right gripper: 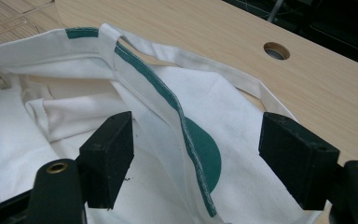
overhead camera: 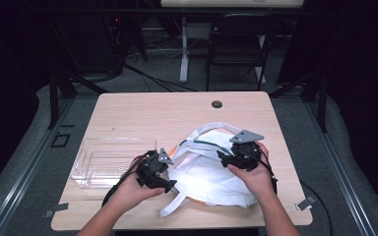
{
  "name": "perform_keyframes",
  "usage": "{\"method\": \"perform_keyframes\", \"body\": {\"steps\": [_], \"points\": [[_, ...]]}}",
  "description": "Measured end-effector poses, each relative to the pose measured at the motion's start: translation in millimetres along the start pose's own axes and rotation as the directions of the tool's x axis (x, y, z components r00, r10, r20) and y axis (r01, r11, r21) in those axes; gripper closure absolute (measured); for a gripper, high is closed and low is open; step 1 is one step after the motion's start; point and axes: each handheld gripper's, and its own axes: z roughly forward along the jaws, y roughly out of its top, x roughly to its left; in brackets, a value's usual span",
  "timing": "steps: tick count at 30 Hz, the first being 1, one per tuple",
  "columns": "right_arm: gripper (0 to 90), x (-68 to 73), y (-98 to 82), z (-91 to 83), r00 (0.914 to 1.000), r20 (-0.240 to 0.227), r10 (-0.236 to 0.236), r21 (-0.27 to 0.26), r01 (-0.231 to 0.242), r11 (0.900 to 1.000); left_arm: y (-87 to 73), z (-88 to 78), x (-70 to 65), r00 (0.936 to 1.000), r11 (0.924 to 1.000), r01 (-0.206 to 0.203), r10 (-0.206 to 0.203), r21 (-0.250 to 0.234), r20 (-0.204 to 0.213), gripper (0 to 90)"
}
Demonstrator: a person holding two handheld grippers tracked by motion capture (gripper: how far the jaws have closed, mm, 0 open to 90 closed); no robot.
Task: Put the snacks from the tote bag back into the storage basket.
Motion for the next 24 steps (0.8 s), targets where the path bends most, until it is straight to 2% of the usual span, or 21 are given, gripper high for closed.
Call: {"method": "perform_keyframes", "body": {"steps": [6,15,24], "points": [[26.2,0.9,-0.2,0.8,1.0000,0.001,-0.003,-0.003,0.003,1.000,-3.5,4.1,-2.6,0.9999,0.9992,0.016,-0.016,-0.036,-0.001,34.0],[27.3,3.0,-0.3,2.0,0.9998,0.000,-0.018,0.001,0.018,1.000,-7.0,9.3,-7.1,0.9999,0.9985,0.010,-0.010,-0.055,-0.006,34.3],[28.9,6.2,-1.1,4.5,0.9996,-0.006,-0.027,0.001,0.027,1.000,-9.3,9.8,-8.5,0.9996,0.9959,0.026,-0.027,-0.087,-0.012,34.3]]}}
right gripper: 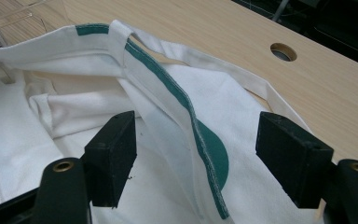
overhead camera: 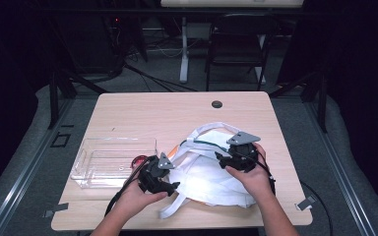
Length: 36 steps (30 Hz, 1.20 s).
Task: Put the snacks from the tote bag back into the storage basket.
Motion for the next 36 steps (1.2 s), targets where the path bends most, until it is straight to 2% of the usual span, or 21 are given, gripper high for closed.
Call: {"method": "perform_keyframes", "body": {"steps": [24,36], "points": [[29.3,3.2,-0.7,2.5,0.9999,-0.004,-0.017,0.002,0.017,1.000,-9.7,-2.8,-0.9,0.9997,0.9987,0.016,-0.015,-0.048,0.021,34.5],[29.3,5.4,-0.8,3.3,0.9998,-0.006,-0.021,0.000,0.021,1.000,-13.4,-9.7,0.3,0.9998,0.9965,0.020,-0.019,-0.081,0.012,34.7]]}}
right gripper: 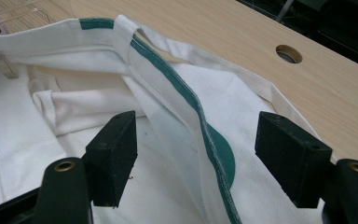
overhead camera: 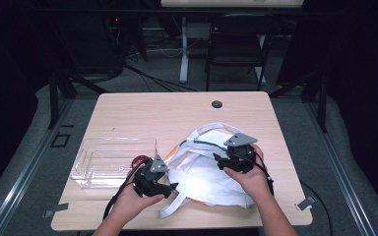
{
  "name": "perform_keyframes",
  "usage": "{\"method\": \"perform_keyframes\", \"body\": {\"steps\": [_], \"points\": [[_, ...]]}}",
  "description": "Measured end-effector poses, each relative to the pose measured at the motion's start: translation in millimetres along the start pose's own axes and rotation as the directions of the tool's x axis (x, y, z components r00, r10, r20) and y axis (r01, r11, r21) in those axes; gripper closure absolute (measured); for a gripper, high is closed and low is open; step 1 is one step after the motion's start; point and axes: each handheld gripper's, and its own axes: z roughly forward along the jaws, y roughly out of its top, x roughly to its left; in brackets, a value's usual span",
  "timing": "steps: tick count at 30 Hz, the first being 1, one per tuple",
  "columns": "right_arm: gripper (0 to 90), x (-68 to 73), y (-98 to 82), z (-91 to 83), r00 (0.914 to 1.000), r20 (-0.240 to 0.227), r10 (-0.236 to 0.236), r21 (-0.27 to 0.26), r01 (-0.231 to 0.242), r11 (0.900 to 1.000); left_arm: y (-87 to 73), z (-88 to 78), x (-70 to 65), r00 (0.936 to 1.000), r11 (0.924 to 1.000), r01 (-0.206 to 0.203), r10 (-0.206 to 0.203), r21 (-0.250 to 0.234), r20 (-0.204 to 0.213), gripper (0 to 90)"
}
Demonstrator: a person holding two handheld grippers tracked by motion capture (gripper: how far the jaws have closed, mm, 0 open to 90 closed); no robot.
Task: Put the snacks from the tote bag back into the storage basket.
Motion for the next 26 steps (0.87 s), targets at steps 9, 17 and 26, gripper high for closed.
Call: {"method": "perform_keyframes", "body": {"steps": [9,17,26], "points": [[29.3,1.0,0.1,0.6,1.0000,-0.007,-0.003,0.001,0.003,1.000,-3.5,-1.3,0.4,1.0000,1.0000,0.008,-0.008,-0.003,-0.003,34.7],[29.4,1.2,0.1,0.1,1.0000,-0.006,-0.004,0.000,0.004,1.000,-7.4,-1.9,0.9,0.9999,0.9999,0.012,-0.012,0.004,-0.008,34.8],[29.3,0.6,-0.6,1.0,0.9999,-0.007,-0.008,0.008,0.008,1.000,-8.4,-1.5,2.9,0.9999,0.9999,0.010,-0.010,0.007,-0.011,34.7]]}}
